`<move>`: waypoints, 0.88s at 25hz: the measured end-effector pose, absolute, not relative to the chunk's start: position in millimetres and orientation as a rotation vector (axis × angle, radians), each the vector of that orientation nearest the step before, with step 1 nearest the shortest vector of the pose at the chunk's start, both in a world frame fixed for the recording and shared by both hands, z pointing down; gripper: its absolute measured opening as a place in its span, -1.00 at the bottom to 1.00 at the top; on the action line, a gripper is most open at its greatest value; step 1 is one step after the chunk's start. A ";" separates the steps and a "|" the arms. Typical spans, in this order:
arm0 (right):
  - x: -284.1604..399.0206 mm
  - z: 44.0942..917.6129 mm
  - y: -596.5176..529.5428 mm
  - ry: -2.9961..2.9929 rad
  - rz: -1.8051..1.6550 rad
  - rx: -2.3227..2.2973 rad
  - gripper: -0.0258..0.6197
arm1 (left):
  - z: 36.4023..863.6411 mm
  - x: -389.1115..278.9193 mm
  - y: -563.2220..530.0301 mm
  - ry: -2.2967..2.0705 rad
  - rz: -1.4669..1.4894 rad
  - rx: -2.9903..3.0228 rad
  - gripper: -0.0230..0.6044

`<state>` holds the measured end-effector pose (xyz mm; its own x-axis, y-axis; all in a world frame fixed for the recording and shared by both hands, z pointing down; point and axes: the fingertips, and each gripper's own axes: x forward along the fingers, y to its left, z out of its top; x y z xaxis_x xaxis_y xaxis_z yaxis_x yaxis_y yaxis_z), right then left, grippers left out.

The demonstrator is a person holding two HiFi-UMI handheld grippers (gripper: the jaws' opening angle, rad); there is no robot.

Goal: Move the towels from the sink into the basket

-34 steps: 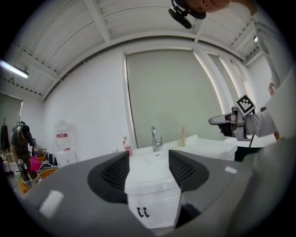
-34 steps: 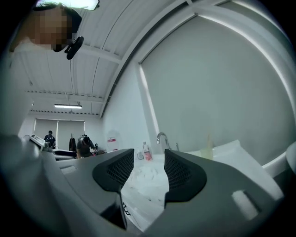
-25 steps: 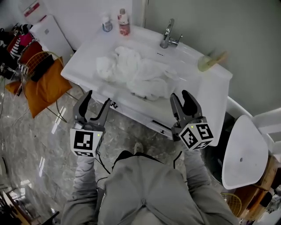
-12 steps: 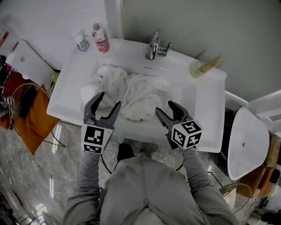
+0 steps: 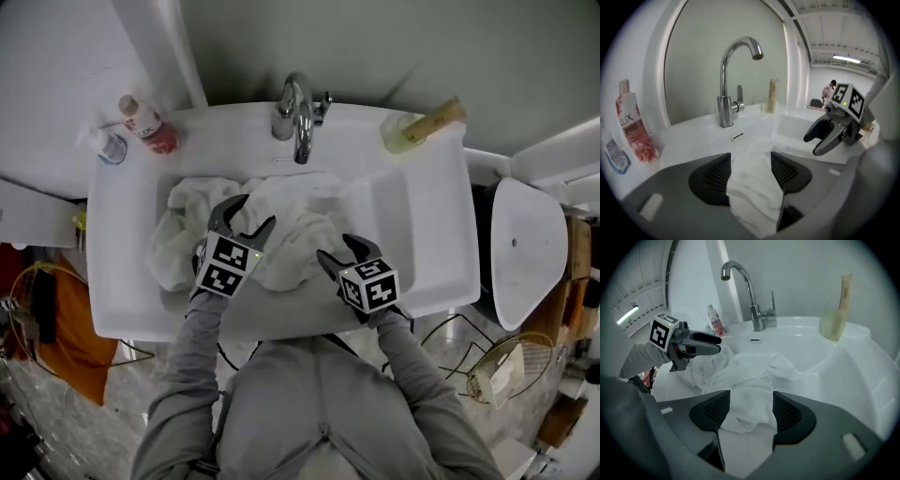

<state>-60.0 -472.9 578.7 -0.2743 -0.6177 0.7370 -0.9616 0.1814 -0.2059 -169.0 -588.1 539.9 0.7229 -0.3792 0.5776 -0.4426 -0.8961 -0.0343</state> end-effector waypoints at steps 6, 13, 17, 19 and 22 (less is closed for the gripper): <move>-58.6 610.1 -471.7 -1.840 1.056 1.501 -0.06 | 601.8 -154.3 -606.1 -0.571 1.113 2.769 0.00; -57.2 627.3 -479.5 -1.761 1.116 1.449 -0.05 | 628.7 -140.5 -622.0 -0.480 1.228 2.756 0.00; -63.1 644.4 -483.9 -1.723 1.119 1.392 -0.05 | 639.7 -138.1 -626.1 -0.469 1.263 2.741 0.00; -65.5 652.2 -485.6 -1.706 1.129 1.368 -0.05 | 643.7 -138.3 -627.0 -0.468 1.276 2.736 0.00; -68.7 665.1 -486.3 -1.673 1.144 1.328 -0.05 | 648.1 -139.0 -626.3 -0.455 1.283 2.726 -0.04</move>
<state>-68.7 -486.3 665.1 -0.2264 -0.3527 0.9080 -0.9740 0.0832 -0.2105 -139.0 -626.3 648.1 0.6018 -0.2268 0.7658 -0.3063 -0.9511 -0.0410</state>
